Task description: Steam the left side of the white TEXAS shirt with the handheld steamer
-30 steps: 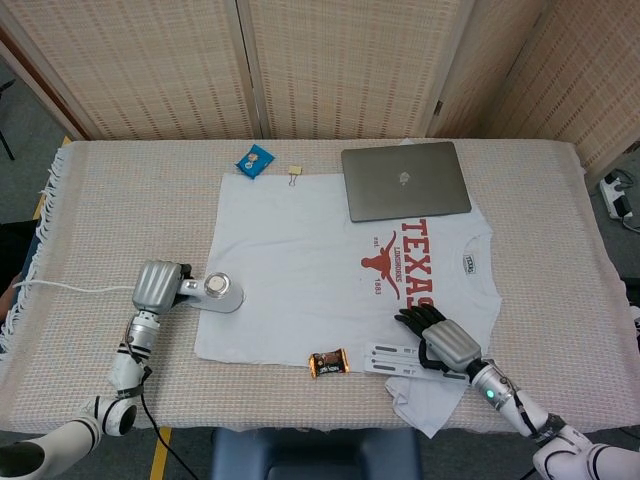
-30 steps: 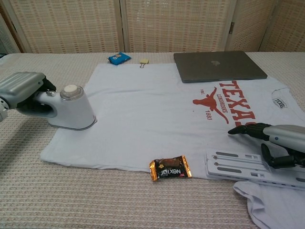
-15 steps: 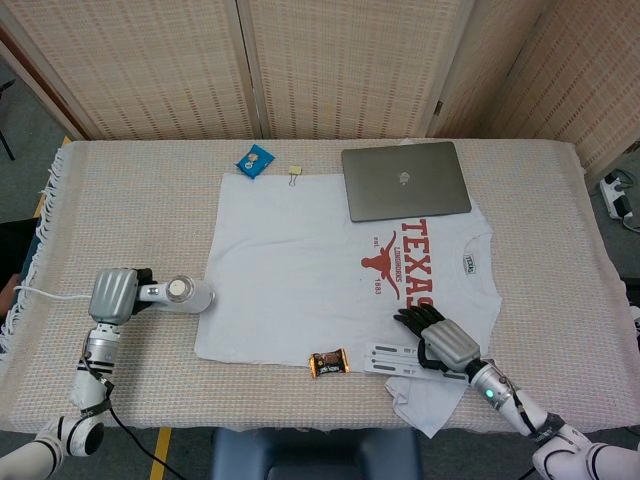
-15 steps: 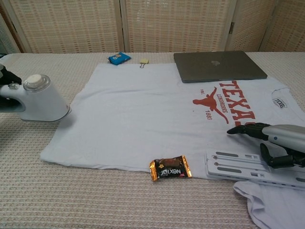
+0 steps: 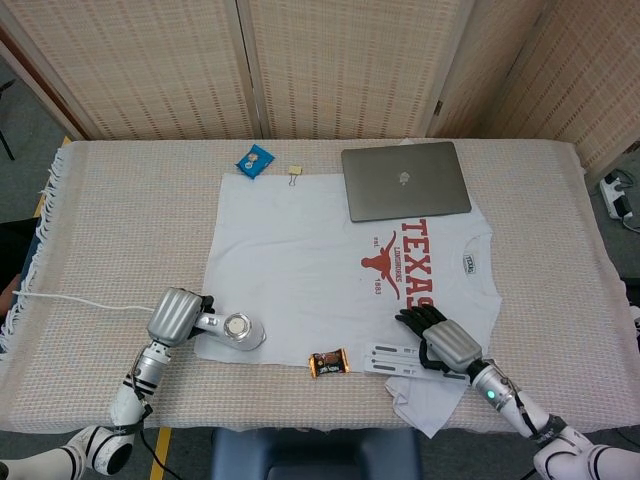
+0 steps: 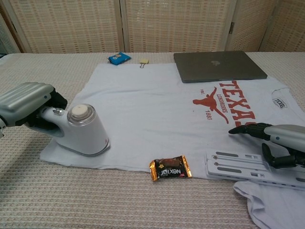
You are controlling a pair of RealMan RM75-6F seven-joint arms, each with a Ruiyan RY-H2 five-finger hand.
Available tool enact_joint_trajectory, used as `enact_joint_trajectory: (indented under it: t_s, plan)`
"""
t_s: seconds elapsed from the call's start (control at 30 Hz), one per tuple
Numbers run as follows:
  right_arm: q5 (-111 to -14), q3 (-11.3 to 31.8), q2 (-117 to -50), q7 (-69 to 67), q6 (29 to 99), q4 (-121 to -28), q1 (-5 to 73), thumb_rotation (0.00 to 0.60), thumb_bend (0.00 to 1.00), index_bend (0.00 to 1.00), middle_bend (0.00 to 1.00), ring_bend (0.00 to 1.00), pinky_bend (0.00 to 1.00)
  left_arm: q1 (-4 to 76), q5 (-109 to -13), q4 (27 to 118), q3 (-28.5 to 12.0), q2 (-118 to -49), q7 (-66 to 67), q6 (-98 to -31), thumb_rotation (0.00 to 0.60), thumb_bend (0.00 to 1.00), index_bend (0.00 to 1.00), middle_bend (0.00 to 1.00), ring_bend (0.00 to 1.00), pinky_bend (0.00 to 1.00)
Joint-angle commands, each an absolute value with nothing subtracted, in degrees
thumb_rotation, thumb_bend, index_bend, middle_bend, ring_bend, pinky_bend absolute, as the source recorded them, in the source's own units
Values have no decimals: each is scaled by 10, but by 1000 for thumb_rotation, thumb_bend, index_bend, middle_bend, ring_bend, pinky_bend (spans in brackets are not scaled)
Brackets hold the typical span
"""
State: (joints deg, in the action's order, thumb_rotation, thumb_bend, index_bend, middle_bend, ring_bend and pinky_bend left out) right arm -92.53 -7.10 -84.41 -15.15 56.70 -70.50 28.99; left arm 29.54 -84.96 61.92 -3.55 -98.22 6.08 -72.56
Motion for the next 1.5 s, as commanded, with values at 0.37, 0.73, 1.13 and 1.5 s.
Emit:
enact_joint_trajectory:
  t_s: [0.37, 0.73, 1.13, 1.5]
  plan:
    - [-926, -70, -848, -158, 561, -697, 295, 316, 963, 0, 36, 0, 0, 227, -826, 516, -18, -1012, 19, -752, 600, 335, 882, 1000, 874, 807]
    - [-928, -71, -848, -156, 565, -702, 294, 316, 963, 0, 36, 0, 0, 199, -802, 477, -48, -975, -36, -771, 600, 336, 880, 1000, 872, 807]
    - [-927, -62, -801, -116, 611, -762, 278, 321, 962, 0, 37, 0, 0, 279, -752, 483, -129, -982, -5, -698, 600, 336, 877, 1000, 868, 807]
    - [-909, -51, -752, -89, 646, -798, 253, 319, 897, 0, 36, 0, 0, 317, -671, 429, -176, -1010, 67, -616, 600, 252, 559, 717, 601, 780]
